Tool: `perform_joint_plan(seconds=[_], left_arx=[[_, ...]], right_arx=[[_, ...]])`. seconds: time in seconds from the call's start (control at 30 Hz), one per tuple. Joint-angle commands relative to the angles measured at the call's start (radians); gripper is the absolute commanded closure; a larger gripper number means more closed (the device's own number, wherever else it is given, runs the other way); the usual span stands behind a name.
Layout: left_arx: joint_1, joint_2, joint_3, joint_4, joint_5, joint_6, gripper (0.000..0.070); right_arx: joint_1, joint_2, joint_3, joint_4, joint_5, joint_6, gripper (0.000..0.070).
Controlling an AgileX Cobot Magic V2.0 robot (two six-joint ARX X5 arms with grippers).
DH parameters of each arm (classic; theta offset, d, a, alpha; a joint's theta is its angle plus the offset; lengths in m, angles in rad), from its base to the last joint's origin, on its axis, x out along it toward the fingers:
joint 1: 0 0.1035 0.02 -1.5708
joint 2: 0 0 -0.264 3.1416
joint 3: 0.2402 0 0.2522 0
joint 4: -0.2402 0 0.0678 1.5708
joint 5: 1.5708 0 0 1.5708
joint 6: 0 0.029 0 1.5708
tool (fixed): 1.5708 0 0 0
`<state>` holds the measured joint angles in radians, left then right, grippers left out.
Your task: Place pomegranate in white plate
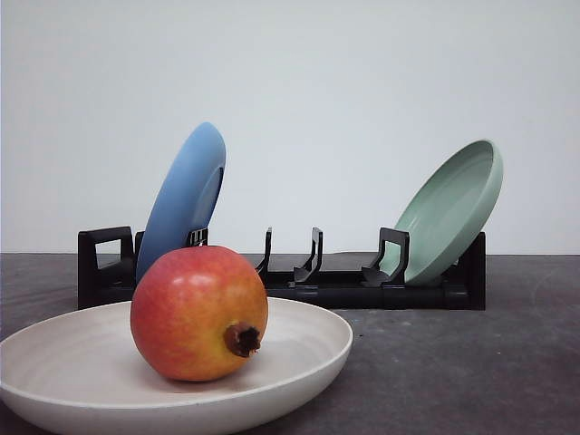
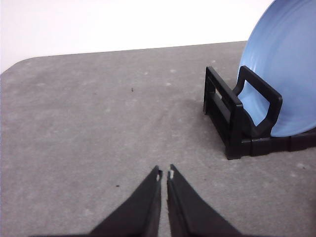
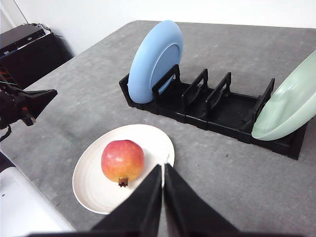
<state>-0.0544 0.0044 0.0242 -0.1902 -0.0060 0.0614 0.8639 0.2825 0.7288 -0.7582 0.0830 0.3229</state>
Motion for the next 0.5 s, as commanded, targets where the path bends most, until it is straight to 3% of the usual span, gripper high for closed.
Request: perform_joint_plan(seconds=[0.0,0.07,0.47], left_arx=[[0.002,-0.002,-0.013,-0.002,-0.005,-0.040,0.0700],[0.002,-0.002,-0.013,0.002,-0.005,-0.069,0.0700],[0.002,-0.002,-0.012,0.002,-0.005,-0.071,0.0700]], right_arx=[[0.010,0.003,0.005,0.011,0.004,0.002,0.0700],[0.010,0.003,0.005,0.011,0.004,0.002,0.0700],[0.010,0.003,0.005,0.011,0.004,0.002,0.0700]])
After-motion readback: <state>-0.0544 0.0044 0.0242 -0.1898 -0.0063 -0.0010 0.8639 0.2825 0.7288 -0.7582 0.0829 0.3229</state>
